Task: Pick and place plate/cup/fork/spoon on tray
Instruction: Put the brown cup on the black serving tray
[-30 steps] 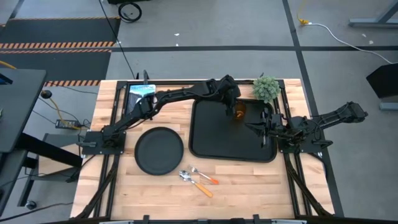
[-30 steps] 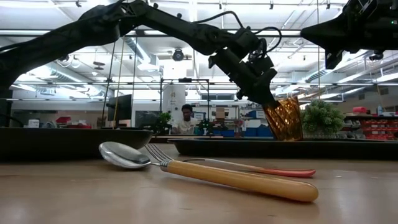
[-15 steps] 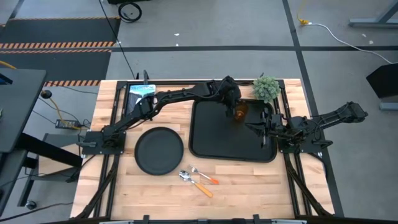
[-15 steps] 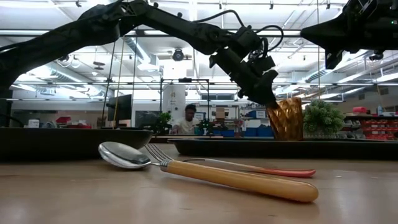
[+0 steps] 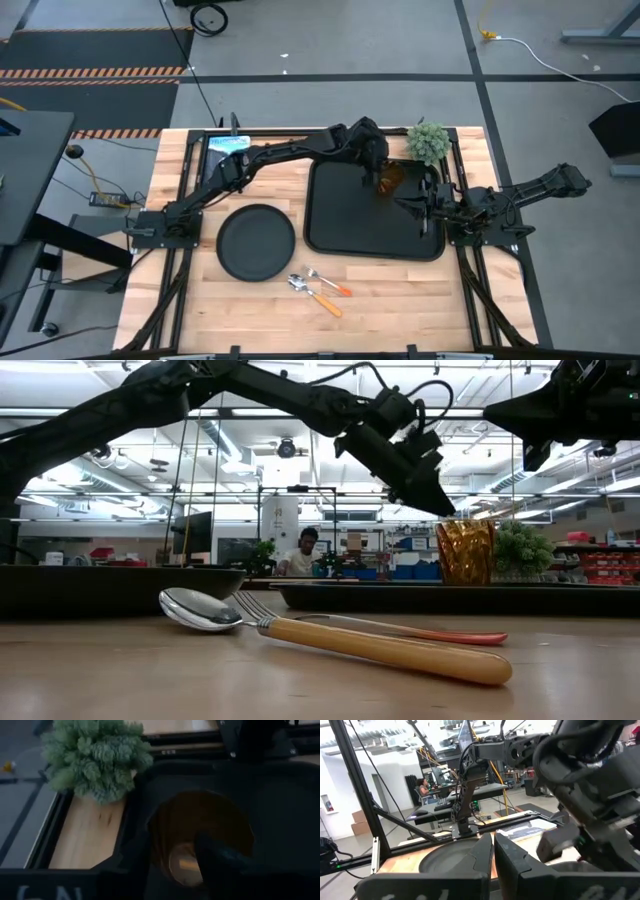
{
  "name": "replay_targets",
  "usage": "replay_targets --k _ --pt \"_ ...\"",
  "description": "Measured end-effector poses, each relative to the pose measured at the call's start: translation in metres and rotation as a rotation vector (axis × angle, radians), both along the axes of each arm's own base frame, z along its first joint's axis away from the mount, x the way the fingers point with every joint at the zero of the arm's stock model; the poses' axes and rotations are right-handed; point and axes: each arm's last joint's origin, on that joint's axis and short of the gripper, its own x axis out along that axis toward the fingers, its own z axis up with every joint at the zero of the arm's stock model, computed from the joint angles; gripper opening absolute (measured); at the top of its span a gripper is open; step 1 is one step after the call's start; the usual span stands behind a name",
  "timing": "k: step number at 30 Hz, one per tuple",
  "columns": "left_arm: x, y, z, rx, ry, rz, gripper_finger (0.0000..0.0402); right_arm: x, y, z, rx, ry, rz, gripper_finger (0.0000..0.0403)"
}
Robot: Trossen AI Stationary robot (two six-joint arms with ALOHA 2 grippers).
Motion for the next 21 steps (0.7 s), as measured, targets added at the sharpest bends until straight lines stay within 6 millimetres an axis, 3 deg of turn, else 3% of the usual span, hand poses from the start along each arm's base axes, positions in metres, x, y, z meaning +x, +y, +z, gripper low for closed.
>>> replay_targets --k 10,17,21 --pt "-0.024 0.007 0.02 0.016 0.131 -0.02 0.0162 0.0 0.0 0.0 0.0 0.0 0.0 0.0027" --pt "-0.031 0.003 -0.01 -0.052 0.316 -0.025 0.0157 0.0 0.0 0.0 0.0 0.0 0.0 0.0027" --pt "-0.024 -0.007 -0.029 -0.078 0.292 -0.016 0.013 0.0 0.0 0.0 0.0 -0.001 0.0 0.0027"
